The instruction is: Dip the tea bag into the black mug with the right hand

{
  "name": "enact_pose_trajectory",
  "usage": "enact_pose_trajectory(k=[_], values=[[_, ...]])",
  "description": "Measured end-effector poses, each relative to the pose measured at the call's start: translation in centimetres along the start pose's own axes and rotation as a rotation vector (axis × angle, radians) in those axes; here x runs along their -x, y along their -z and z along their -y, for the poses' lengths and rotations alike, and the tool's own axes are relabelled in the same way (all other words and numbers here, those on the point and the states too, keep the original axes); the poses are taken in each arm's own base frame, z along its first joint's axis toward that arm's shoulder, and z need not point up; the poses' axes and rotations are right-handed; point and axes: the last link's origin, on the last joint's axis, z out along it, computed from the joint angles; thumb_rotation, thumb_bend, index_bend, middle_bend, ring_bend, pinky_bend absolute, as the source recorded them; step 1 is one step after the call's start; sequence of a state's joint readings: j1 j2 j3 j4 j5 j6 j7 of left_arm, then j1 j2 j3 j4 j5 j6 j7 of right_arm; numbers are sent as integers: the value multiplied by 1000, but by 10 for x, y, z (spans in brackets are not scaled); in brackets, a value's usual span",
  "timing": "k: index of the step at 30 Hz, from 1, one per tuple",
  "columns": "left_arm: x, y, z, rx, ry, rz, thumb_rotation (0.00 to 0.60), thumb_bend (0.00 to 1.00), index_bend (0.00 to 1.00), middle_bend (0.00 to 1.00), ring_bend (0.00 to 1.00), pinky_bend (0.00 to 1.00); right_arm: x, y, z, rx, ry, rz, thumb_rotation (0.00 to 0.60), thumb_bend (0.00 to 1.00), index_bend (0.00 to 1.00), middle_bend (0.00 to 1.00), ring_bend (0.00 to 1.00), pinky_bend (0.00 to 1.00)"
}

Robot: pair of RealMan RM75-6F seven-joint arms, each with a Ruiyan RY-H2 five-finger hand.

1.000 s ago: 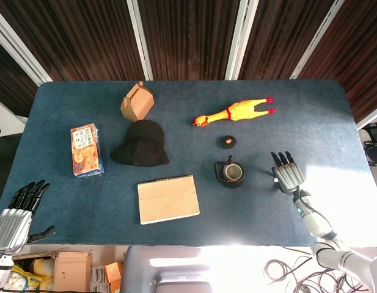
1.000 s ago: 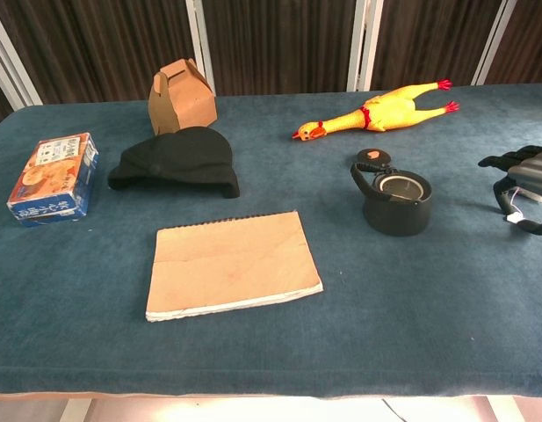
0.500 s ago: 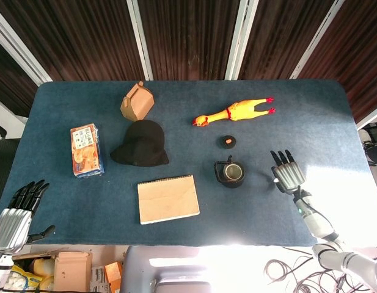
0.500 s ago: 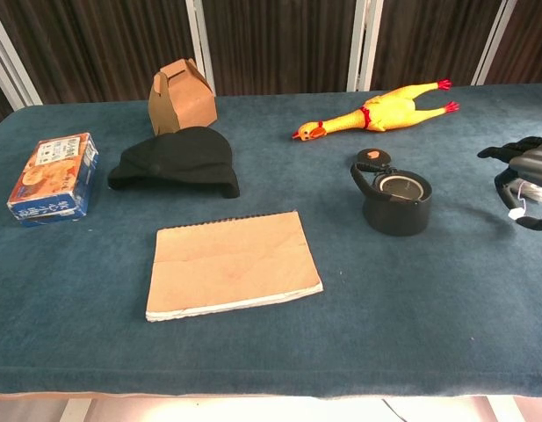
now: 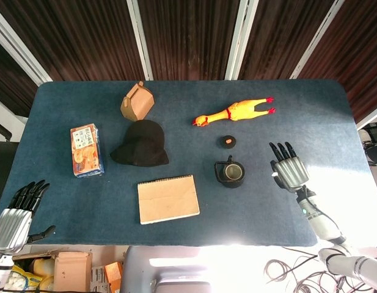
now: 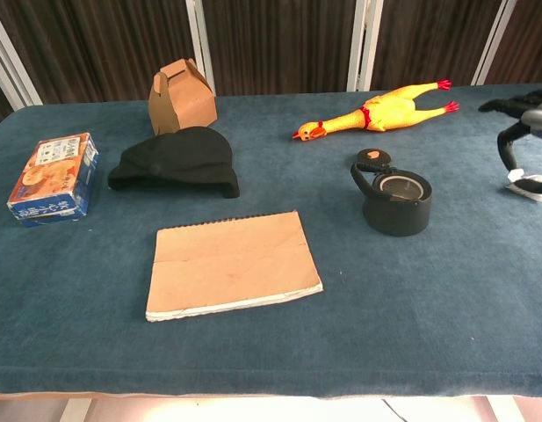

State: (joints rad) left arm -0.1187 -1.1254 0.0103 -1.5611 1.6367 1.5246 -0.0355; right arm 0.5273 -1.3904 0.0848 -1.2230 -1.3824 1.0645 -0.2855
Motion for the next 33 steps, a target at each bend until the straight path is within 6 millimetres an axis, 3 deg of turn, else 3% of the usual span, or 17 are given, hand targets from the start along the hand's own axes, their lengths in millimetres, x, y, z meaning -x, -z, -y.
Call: enact_pose_trajectory(k=[9, 17, 33], values=[[0, 0, -1, 3, -1, 0, 600, 45, 8, 43, 0, 108, -52, 20, -4, -19, -21, -122, 600, 292, 571, 0, 0, 0], [1, 0, -1, -1, 1, 3, 600, 45, 9, 43, 0, 108, -82, 27, 2, -33, -40, -197, 600, 293, 571, 0, 0, 0], [0, -4, 3, -16, 11, 9, 600, 45, 9, 43, 0, 108, -124, 12, 29, -65, -53, -256, 600, 293, 570, 0, 0, 0]])
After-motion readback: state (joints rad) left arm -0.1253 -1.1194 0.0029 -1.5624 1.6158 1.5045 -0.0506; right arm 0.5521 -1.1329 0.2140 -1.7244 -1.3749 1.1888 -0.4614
